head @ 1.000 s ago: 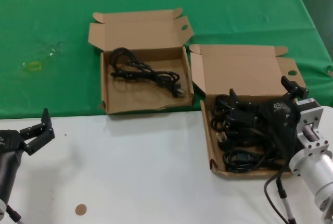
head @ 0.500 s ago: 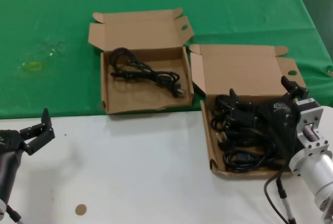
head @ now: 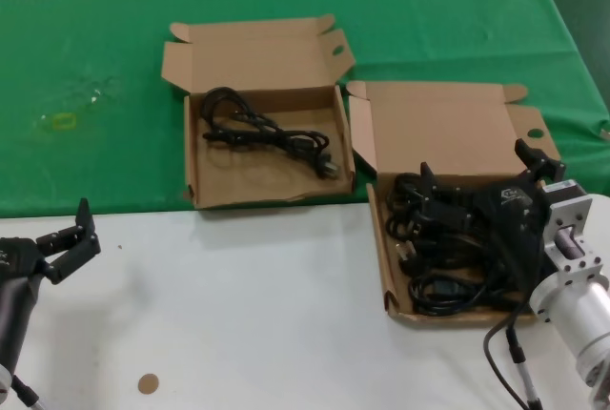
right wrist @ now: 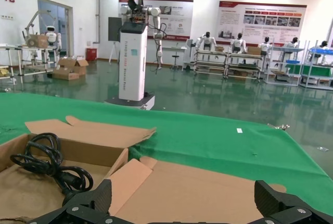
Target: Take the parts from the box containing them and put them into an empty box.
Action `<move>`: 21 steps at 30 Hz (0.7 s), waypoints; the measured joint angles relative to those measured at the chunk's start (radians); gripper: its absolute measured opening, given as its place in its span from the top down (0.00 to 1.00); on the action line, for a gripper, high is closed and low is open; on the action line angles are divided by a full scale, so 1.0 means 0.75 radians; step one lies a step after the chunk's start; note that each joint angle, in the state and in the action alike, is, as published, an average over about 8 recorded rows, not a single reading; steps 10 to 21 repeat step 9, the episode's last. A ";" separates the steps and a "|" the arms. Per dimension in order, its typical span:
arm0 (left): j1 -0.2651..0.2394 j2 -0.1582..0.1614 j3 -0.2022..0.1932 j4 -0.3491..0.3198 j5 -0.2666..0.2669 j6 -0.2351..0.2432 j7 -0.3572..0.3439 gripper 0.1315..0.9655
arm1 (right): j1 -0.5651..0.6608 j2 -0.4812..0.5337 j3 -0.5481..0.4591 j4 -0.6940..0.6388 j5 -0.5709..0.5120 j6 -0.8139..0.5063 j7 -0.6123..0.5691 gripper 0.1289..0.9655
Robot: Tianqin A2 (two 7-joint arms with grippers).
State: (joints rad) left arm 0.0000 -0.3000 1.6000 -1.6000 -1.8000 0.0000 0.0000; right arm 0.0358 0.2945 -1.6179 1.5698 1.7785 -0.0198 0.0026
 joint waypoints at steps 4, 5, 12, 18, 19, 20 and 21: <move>0.000 0.000 0.000 0.000 0.000 0.000 0.000 0.00 | 0.000 0.000 0.000 0.000 0.000 0.000 0.000 0.00; 0.000 0.000 0.000 0.000 0.000 0.000 0.000 0.00 | 0.000 0.000 0.000 0.000 0.000 0.000 0.000 0.00; 0.000 0.000 0.000 0.000 0.000 0.000 0.000 0.00 | 0.000 0.000 0.000 0.000 0.000 0.000 0.000 0.00; 0.000 0.000 0.000 0.000 0.000 0.000 0.000 0.00 | 0.000 0.000 0.000 0.000 0.000 0.000 0.000 0.00; 0.000 0.000 0.000 0.000 0.000 0.000 0.000 0.00 | 0.000 0.000 0.000 0.000 0.000 0.000 0.000 0.00; 0.000 0.000 0.000 0.000 0.000 0.000 0.000 0.00 | 0.000 0.000 0.000 0.000 0.000 0.000 0.000 0.00; 0.000 0.000 0.000 0.000 0.000 0.000 0.000 0.00 | 0.000 0.000 0.000 0.000 0.000 0.000 0.000 0.00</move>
